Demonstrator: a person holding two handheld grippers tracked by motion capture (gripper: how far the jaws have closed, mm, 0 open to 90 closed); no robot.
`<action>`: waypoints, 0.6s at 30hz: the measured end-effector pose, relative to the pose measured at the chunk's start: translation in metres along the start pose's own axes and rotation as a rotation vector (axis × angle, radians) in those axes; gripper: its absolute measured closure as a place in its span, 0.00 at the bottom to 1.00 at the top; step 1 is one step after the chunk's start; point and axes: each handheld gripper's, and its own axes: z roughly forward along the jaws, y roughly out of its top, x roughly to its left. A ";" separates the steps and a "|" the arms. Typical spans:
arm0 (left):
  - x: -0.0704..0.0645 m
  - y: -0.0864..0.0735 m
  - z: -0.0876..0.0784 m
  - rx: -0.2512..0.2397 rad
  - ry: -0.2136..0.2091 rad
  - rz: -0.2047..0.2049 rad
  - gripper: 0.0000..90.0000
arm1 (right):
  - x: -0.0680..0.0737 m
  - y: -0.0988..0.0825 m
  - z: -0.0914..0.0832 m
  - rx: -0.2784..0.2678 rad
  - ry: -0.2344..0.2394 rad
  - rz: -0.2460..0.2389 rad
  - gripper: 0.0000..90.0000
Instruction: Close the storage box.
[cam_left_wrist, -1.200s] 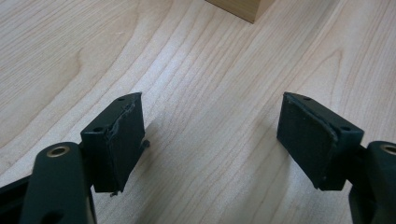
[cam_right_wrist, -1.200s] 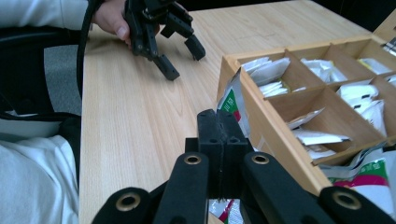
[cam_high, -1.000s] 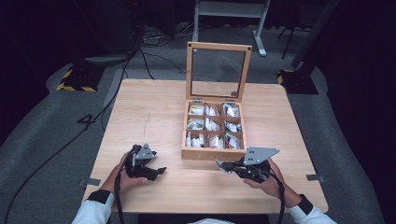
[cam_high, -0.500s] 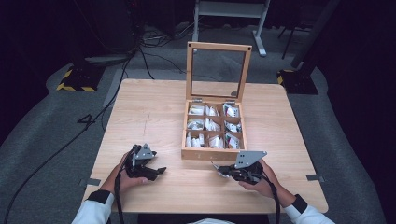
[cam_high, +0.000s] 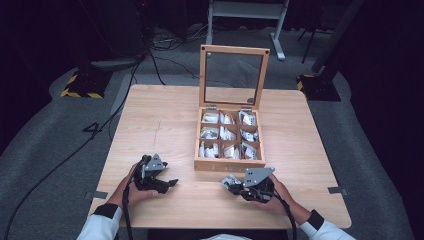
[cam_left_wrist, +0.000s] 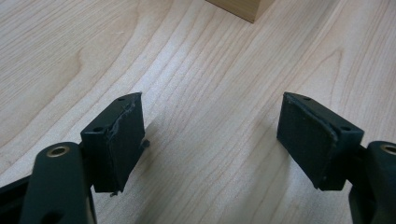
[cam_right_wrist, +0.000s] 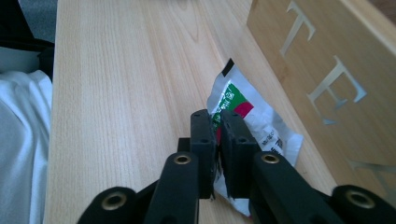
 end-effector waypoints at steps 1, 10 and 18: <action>0.000 0.000 0.000 0.000 0.000 0.000 0.26 | 0.001 0.000 0.002 0.002 0.002 0.003 0.91; 0.000 0.000 0.000 0.000 0.000 0.000 0.26 | 0.007 -0.004 0.014 0.019 0.039 -0.003 0.76; 0.000 0.000 0.000 -0.001 -0.001 0.001 0.26 | 0.010 -0.004 0.016 0.017 0.043 -0.017 0.60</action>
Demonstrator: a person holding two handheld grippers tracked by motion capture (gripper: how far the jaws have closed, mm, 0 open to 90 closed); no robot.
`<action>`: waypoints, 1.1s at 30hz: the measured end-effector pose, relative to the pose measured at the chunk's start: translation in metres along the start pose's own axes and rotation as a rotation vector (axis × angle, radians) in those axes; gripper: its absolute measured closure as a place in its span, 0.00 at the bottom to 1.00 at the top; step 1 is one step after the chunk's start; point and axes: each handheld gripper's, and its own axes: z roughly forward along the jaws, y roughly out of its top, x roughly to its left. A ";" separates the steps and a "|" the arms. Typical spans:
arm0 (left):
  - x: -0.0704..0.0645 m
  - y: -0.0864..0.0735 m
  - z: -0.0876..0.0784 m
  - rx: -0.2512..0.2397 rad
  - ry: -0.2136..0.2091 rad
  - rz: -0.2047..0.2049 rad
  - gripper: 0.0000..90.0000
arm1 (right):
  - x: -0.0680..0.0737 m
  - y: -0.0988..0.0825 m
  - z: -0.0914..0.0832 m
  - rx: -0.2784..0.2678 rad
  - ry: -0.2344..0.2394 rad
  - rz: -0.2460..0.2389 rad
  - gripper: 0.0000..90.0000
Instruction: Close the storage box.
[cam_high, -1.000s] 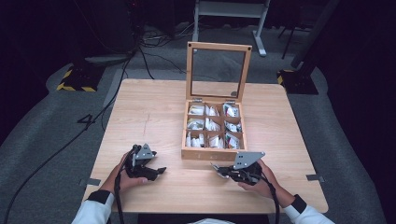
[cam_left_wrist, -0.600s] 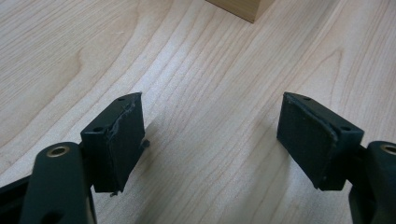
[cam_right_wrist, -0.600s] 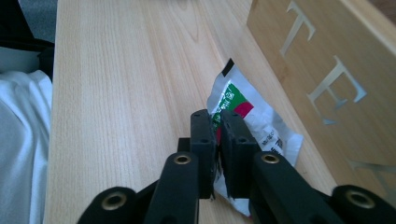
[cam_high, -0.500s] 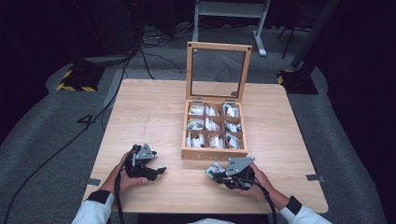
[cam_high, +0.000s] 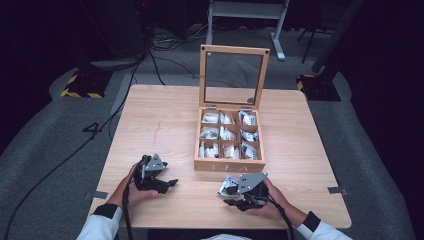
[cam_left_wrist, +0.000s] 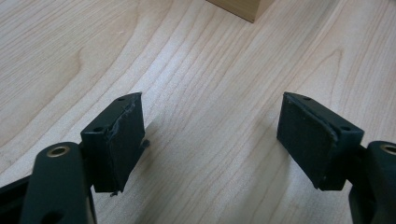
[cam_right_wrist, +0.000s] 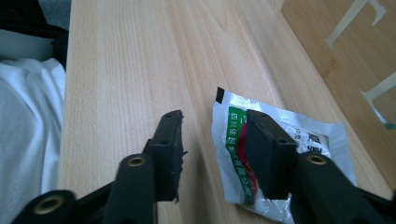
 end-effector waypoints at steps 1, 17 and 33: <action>0.000 0.000 0.000 0.000 0.000 0.000 0.26 | -0.001 0.000 -0.001 -0.003 -0.001 0.007 0.59; 0.001 0.003 -0.002 0.042 0.036 -0.030 0.24 | -0.013 0.010 -0.035 -0.078 -0.089 -0.017 0.43; 0.018 0.028 -0.006 0.023 0.029 -0.032 0.25 | -0.054 0.014 -0.092 -0.196 -0.247 0.092 0.42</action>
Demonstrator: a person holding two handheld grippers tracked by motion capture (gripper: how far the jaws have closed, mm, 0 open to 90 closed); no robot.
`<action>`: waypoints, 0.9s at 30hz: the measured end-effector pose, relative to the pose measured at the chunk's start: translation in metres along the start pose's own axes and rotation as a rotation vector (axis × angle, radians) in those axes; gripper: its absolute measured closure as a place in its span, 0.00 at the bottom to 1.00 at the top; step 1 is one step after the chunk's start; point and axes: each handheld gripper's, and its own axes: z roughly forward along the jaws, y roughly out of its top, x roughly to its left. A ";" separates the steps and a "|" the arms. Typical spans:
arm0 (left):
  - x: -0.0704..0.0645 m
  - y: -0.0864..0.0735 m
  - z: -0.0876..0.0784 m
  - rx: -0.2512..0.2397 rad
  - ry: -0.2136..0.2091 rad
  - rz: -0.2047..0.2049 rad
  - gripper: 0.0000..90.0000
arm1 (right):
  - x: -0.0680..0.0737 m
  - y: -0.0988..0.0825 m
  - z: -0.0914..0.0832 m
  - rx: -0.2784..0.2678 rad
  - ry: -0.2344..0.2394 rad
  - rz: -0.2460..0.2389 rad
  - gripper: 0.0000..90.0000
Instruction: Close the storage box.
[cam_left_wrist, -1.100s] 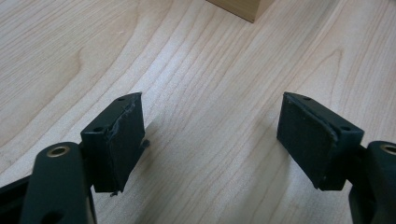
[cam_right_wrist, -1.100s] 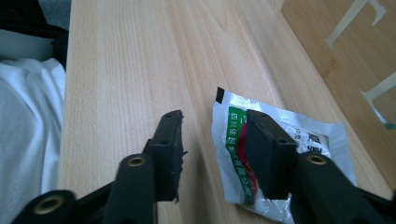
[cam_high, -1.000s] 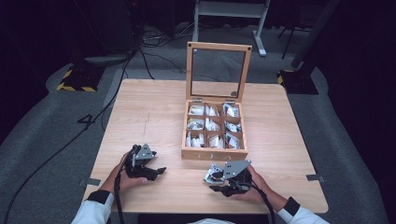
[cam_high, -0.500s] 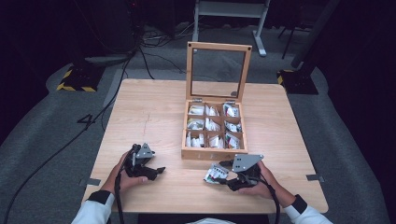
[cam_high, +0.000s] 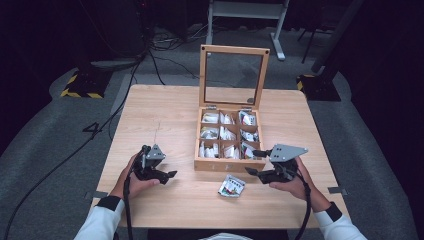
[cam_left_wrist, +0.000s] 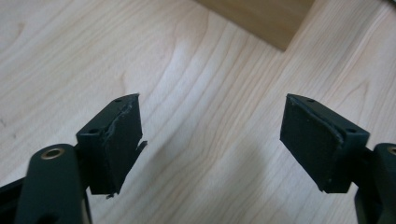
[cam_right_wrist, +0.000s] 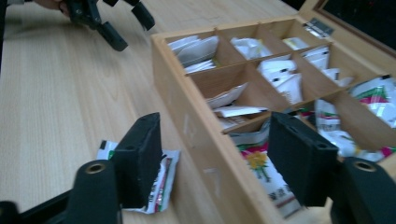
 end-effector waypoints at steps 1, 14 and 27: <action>0.001 0.003 0.000 -0.007 0.006 0.005 0.25 | -0.004 0.001 -0.002 0.003 -0.013 -0.005 0.42; 0.024 0.062 0.004 -0.085 0.049 -0.001 0.27 | -0.062 0.009 -0.007 0.023 -0.226 0.053 0.43; 0.056 0.125 0.034 -0.104 0.146 -0.094 0.27 | -0.137 0.016 0.022 0.031 -0.289 0.270 0.42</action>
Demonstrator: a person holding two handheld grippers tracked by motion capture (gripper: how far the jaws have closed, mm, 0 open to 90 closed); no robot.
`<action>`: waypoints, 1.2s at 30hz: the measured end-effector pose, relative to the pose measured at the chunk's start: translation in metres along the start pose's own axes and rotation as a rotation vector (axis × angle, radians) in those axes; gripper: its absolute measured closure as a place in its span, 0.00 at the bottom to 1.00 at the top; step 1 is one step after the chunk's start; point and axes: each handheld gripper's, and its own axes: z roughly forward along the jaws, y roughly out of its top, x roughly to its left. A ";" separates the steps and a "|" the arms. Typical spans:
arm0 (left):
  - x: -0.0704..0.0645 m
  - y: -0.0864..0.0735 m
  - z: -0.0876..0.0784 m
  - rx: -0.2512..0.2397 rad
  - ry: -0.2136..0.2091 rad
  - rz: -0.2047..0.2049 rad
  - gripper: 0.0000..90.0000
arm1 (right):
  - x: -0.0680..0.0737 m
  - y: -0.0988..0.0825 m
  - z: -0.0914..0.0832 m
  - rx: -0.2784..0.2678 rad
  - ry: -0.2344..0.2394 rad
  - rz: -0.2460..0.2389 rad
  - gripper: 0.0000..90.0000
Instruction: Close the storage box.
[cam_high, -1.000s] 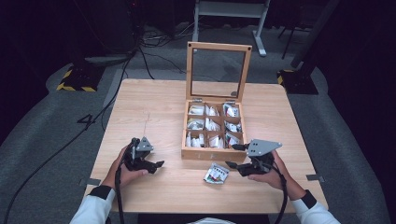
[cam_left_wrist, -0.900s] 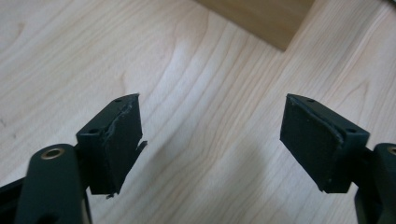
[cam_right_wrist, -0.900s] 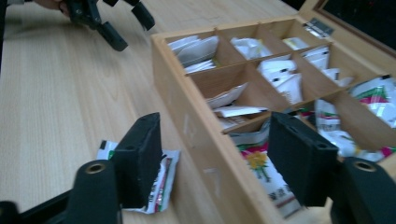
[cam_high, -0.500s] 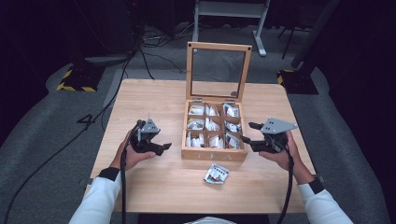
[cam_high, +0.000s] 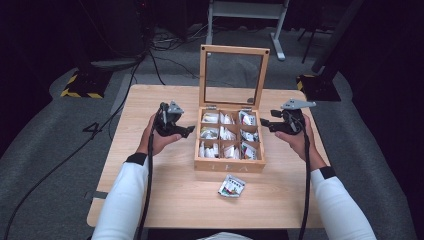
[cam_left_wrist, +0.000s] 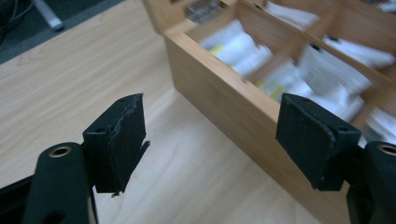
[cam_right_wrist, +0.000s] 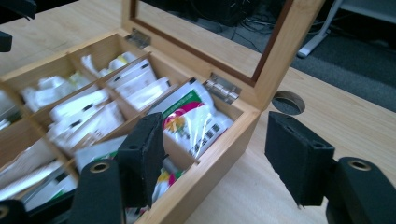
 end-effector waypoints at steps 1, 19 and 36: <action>0.002 0.004 0.004 -0.003 0.002 -0.016 0.27 | -0.002 0.002 0.004 0.004 -0.008 -0.006 0.42; 0.003 0.060 0.058 0.055 0.104 -0.049 0.32 | -0.037 0.026 0.049 0.043 -0.099 0.054 0.39; 0.006 0.068 0.087 0.081 0.104 -0.132 0.29 | -0.032 0.042 0.082 0.056 -0.098 0.111 0.41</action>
